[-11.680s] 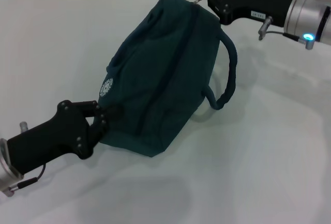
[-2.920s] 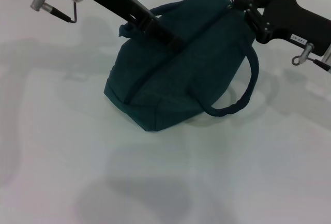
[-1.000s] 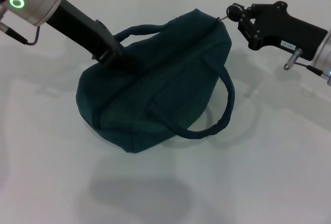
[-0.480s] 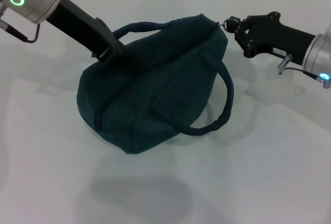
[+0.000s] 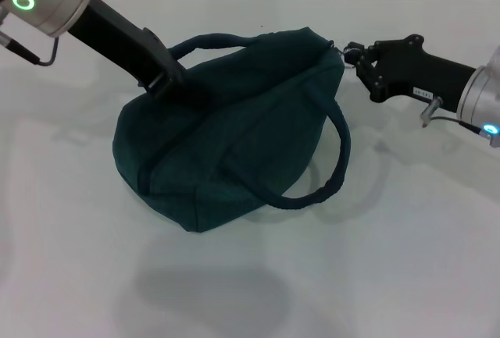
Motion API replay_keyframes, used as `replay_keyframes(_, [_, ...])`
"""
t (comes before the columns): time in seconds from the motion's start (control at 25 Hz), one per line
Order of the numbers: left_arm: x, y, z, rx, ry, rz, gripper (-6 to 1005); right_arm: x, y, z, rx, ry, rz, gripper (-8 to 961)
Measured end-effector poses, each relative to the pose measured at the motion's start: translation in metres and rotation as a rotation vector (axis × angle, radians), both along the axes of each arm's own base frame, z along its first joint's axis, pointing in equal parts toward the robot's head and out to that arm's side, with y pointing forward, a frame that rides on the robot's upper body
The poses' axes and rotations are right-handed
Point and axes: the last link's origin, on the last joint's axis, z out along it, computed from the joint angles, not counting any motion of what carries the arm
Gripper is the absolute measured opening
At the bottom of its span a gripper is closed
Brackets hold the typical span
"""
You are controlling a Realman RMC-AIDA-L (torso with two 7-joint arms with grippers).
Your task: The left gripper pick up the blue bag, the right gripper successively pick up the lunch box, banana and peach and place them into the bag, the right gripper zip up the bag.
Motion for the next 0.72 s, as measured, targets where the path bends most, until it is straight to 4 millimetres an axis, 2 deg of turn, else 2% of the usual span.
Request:
replay_keyframes(0.12, [0.0, 0.0, -0.001, -0.002, -0.002, 0.0, 43, 0.002, -0.003, -0.003, -0.013, -0.003, -0.004, 87])
replay_keyframes(0.4, [0.002, -0.002, -0.002, -0.008, -0.025, -0.009, 42, 0.011, -0.005, 0.006, 0.034, 0.057, -0.057, 88])
replay_keyframes(0.72, [0.002, -0.002, -0.002, -0.009, -0.026, -0.009, 42, 0.015, -0.01, -0.002, -0.001, 0.029, -0.063, 89])
